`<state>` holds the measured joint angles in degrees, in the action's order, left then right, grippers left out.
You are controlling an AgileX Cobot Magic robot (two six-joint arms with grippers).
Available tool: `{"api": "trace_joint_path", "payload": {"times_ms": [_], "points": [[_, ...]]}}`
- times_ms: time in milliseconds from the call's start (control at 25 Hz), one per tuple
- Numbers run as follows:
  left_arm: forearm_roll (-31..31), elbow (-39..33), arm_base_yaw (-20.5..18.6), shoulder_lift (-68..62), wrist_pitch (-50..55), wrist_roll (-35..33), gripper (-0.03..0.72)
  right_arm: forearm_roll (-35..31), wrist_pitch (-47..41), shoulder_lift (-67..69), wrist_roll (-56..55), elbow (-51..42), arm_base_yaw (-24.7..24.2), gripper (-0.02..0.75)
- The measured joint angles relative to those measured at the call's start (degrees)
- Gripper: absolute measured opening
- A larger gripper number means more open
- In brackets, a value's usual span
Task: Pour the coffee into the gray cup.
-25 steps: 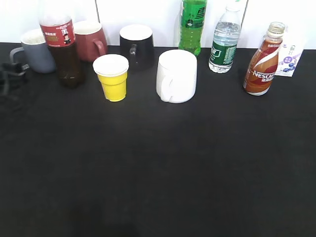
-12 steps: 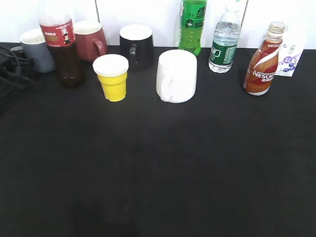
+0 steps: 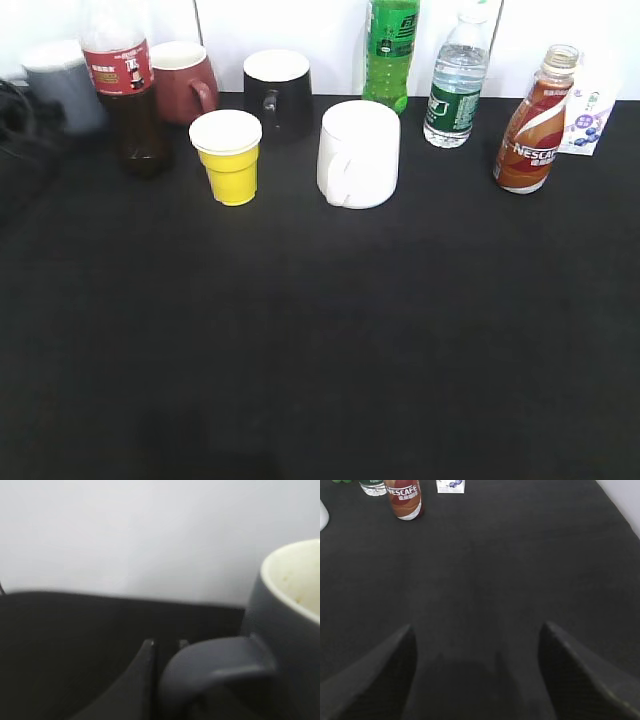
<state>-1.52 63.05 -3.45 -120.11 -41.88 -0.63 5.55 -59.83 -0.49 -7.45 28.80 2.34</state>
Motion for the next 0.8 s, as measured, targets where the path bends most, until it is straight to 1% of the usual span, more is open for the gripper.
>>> {"api": "trace_joint_path", "payload": {"times_ms": [80, 120, 240, 320, 440, 480, 560, 600, 640, 720, 800], "points": [[-0.35, -4.55, -1.28, 3.87, -0.97, -0.16, 0.069, 0.0, -0.05, 0.0, 0.0, 0.0, 0.0, 0.591], [-0.63, -8.13, -1.75, 5.88, -1.83, -0.16, 0.069, 0.0, -0.05, 0.0, 0.0, 0.0, 0.0, 0.591], [-0.94, -19.94, -1.88, 15.2, -5.22, -0.25, 0.068, 0.0, 0.0, 0.0, 0.0, 0.0, 0.0, 0.591], [-0.63, -26.96, -1.88, 21.37, -5.69, -0.32, 0.069, 0.0, 0.0, 0.0, 0.0, 0.0, 0.0, 0.591], [0.94, -34.28, -1.82, 30.52, -5.69, -0.32, 0.068, 0.0, 0.0, 0.0, 0.0, 0.0, 0.0, 0.591], [2.95, -35.95, -1.82, 33.06, -5.69, -0.37, 0.068, 0.0, 0.0, 0.0, 0.0, 0.0, 0.0, 0.591], [9.48, -38.26, -1.82, 37.13, -5.69, -0.3, 0.068, 0.0, 0.0, 0.0, 0.0, 0.0, 0.0, 0.591], [12.69, -38.87, -1.5, 38.24, -5.55, 0.98, 0.068, 0.0, 0.0, 0.0, 0.0, 0.0, 0.0, 0.591], [14.01, -39.18, -0.5, 38.79, -5.5, 2.3, 0.068, 0.0, 0.0, 0.0, 0.0, 0.0, 0.0, 0.591], [17.51, -39.18, 2.88, 39.01, -5.49, 2.92, 0.068, -0.11, 0.0, 0.0, 0.0, 0.0, 0.0, 0.591], [21.02, -39.18, 7.77, 39.01, -4.87, 2.92, 0.068, -0.17, 0.0, 0.0, 0.0, 0.0, 0.0, 0.591]]}}
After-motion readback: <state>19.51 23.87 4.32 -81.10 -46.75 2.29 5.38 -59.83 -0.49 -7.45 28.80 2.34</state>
